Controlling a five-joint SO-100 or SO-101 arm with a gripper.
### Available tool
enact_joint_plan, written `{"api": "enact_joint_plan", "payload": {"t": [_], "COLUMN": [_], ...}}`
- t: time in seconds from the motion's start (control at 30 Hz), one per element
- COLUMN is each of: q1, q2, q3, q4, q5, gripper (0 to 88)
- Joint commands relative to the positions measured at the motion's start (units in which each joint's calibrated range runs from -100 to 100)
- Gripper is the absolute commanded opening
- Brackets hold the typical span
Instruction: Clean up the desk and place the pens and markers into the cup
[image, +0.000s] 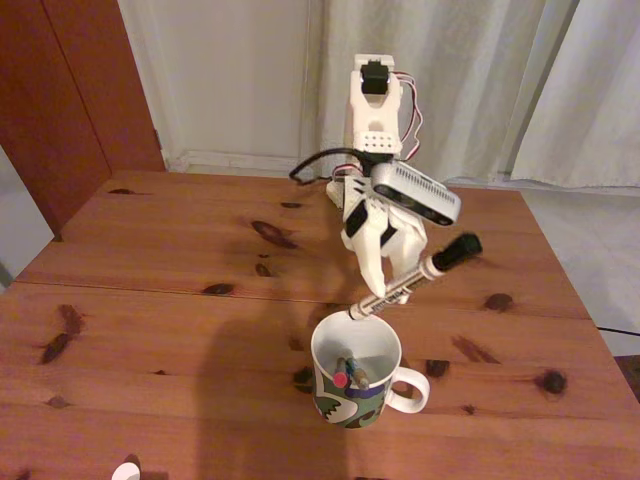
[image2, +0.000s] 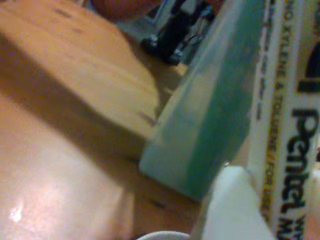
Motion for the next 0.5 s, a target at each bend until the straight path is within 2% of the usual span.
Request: {"api": "enact_joint_plan", "payload": {"t": [0.0,0.47], "q1": [-0.1,-0.1], "q2": [0.3,3.3], "q3": [-3.2,-3.2], "q4": [-1.1,-1.1], "q5": [0.2,-0.3], "gripper": [1.0,1.2]}}
